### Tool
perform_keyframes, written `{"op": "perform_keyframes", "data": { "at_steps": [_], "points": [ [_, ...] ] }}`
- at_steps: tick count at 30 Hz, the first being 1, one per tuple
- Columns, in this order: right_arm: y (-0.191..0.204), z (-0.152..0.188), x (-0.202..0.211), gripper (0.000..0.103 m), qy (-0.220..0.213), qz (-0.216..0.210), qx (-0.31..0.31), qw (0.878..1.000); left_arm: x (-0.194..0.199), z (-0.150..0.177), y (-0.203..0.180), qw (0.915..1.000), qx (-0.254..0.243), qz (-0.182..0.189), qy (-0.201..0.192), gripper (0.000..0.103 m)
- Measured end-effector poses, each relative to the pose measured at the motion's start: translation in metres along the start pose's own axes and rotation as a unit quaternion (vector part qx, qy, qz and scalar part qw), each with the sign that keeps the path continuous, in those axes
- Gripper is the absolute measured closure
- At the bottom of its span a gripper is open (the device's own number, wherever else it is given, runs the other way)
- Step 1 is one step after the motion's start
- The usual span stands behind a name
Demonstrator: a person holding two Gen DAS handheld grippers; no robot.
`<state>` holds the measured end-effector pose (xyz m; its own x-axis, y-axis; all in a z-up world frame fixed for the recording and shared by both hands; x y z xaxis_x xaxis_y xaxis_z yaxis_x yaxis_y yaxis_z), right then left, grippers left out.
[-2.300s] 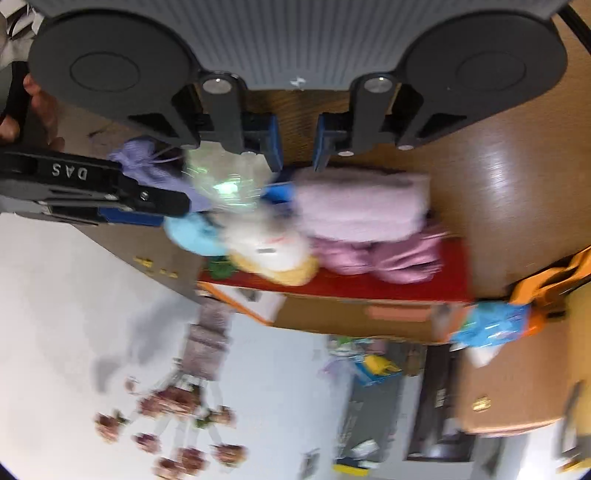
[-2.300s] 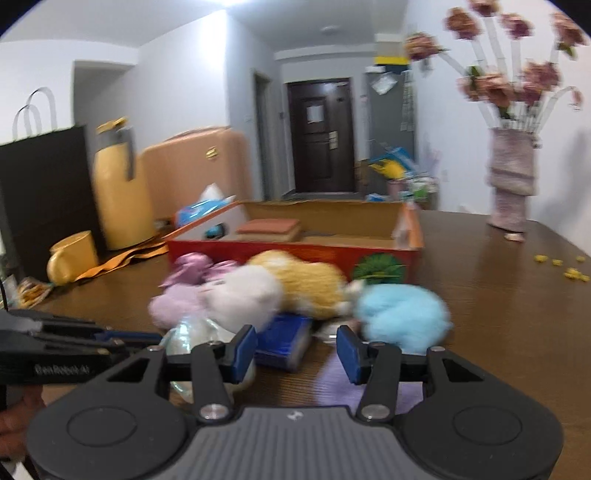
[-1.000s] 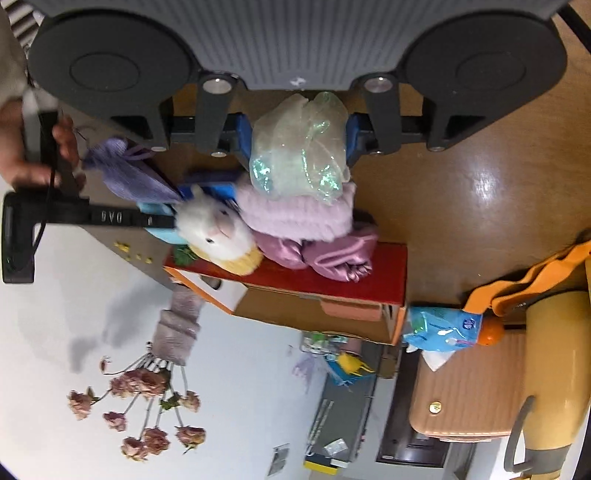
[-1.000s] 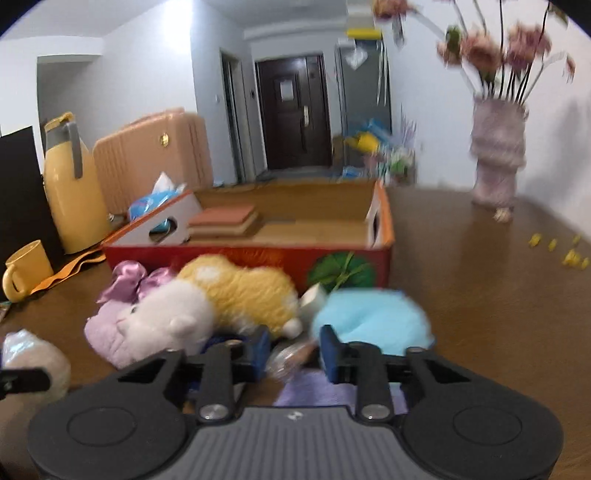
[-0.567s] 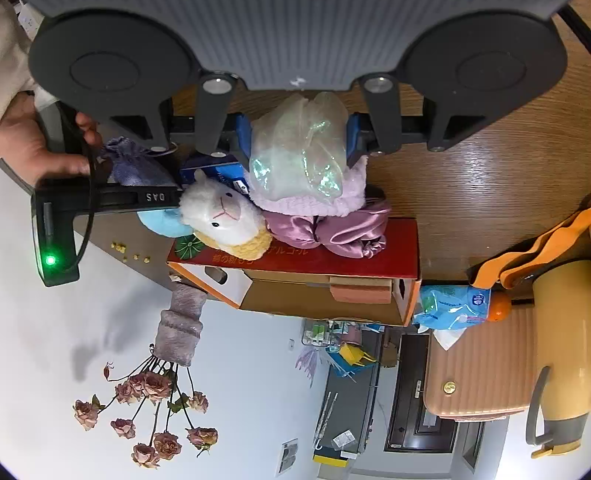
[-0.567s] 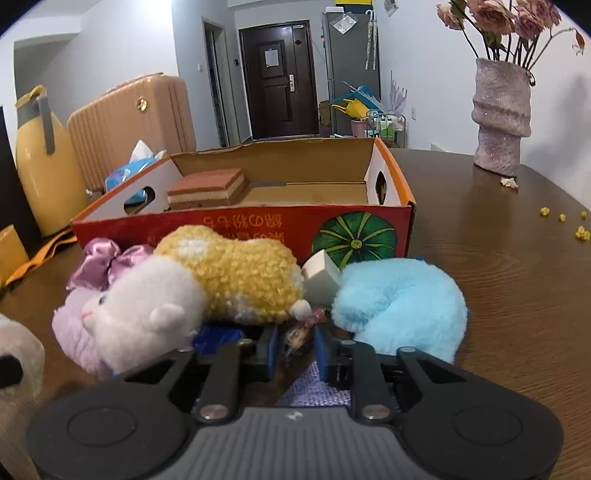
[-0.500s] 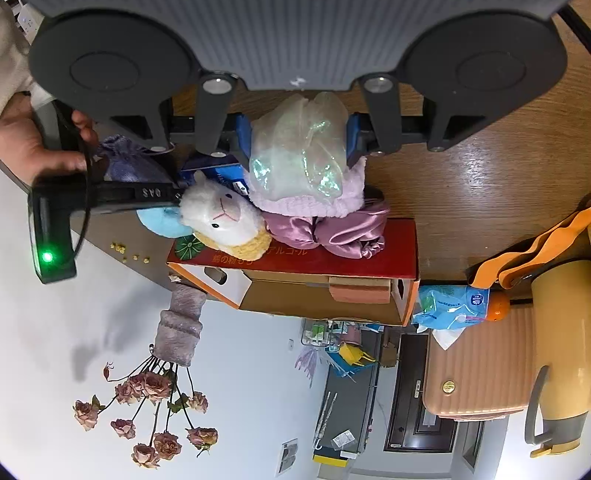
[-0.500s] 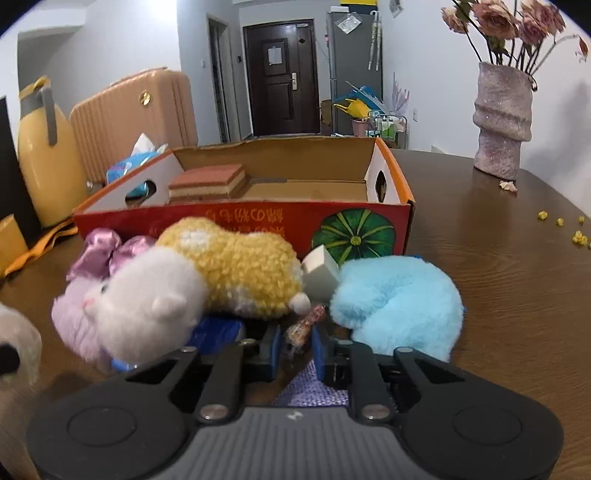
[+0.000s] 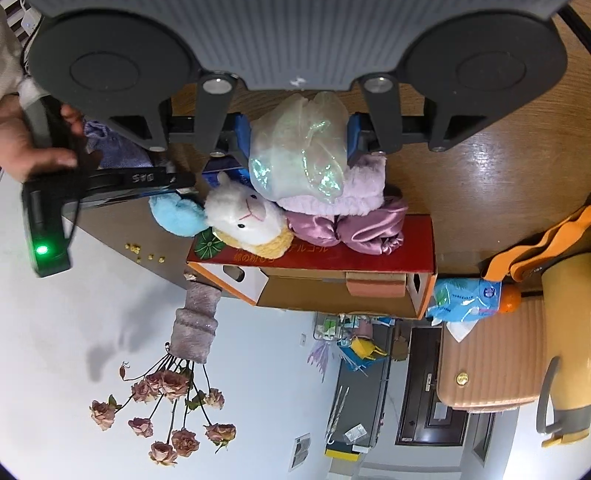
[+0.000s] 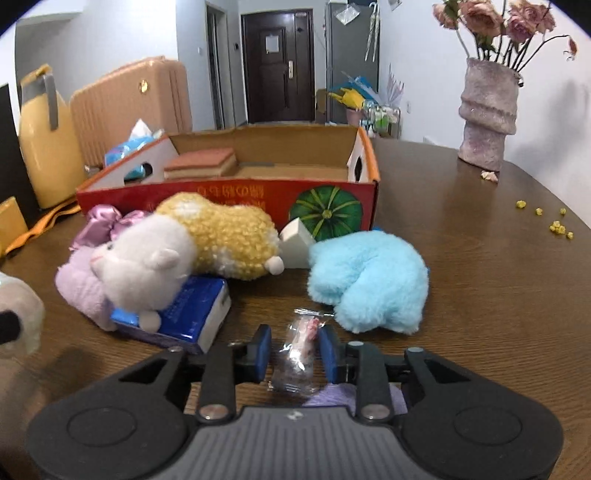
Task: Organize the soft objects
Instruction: 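Carry the stuffing bag and snack into the box and open both grippers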
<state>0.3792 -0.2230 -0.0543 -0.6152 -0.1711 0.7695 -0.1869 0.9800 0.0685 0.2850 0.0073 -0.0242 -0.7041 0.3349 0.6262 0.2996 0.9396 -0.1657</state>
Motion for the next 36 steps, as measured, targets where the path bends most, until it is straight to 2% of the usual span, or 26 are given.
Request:
{"op": "perform_keyframes", "data": {
  "at_steps": [2,6,13,16,18,21,23,24,25,26,28,29,31,34,36],
  "points": [
    [0.003,-0.001,-0.002,0.088,-0.005,0.010,0.010,1.000,0.001,0.001,0.002,1.0000,0.000,-0.005,0.000,0.055],
    [0.005,0.000,0.006,0.090,-0.016,0.000,0.010,1.000,0.006,0.000,0.007,0.9999,0.007,-0.013,-0.002,0.055],
    [0.009,0.000,0.049,0.090,-0.058,-0.023,0.019,0.998,0.004,-0.009,0.003,0.9999,0.004,0.004,-0.009,0.055],
    [0.008,-0.012,0.064,0.090,-0.081,-0.045,0.018,0.996,0.002,-0.034,0.002,0.9992,0.006,0.038,-0.012,0.055],
    [0.008,-0.031,0.073,0.090,-0.103,-0.070,0.024,0.992,-0.001,-0.067,0.002,0.9981,0.006,0.058,-0.020,0.055],
    [0.008,-0.081,0.071,0.090,-0.120,-0.095,0.039,0.987,-0.028,-0.126,0.004,0.9992,0.000,0.039,-0.013,0.049],
    [0.008,-0.124,0.054,0.090,-0.115,-0.100,0.043,0.987,-0.063,-0.166,0.005,0.9993,-0.029,0.023,-0.009,0.049],
    [0.008,-0.145,0.040,0.090,-0.103,-0.102,0.045,0.988,-0.084,-0.182,0.008,0.9994,-0.032,0.015,0.003,0.049],
    [0.008,-0.170,0.021,0.090,-0.089,-0.103,0.044,0.990,-0.113,-0.200,0.013,0.9991,-0.028,0.007,0.030,0.053],
    [0.008,-0.189,0.003,0.090,-0.070,-0.100,0.042,0.992,-0.139,-0.213,0.021,0.9984,-0.002,-0.005,0.057,0.054],
    [0.005,-0.223,-0.040,0.090,-0.030,-0.098,0.028,0.994,-0.182,-0.233,0.030,0.9955,0.039,-0.009,0.087,0.054],
    [0.002,-0.235,-0.062,0.090,-0.008,-0.095,0.015,0.995,-0.199,-0.239,0.031,0.9944,0.044,-0.019,0.094,0.054],
    [-0.007,-0.254,-0.096,0.090,0.021,-0.101,-0.016,0.995,-0.229,-0.247,0.028,0.9934,0.023,-0.033,0.108,0.052],
    [-0.018,-0.268,-0.134,0.087,0.050,-0.113,-0.067,0.990,-0.260,-0.251,0.039,0.9906,0.044,-0.054,0.118,0.051],
    [-0.025,-0.271,-0.152,0.086,0.067,-0.132,-0.097,0.984,-0.271,-0.247,0.048,0.9888,0.054,-0.047,0.131,0.044]
  ]
}}
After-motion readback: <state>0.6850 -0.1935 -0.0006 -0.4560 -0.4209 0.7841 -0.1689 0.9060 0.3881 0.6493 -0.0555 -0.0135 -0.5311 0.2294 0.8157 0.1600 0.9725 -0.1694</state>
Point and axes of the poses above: each gripper's, at about its wrist camera, not at the fingertips, and x roughly against the way its jaws point, y to its left, z to its underside, the point moved 7 cm from there along -x, roughly the way its jaws point, and after that the axes turned 10 degrees about y, right-handed, at the moved point
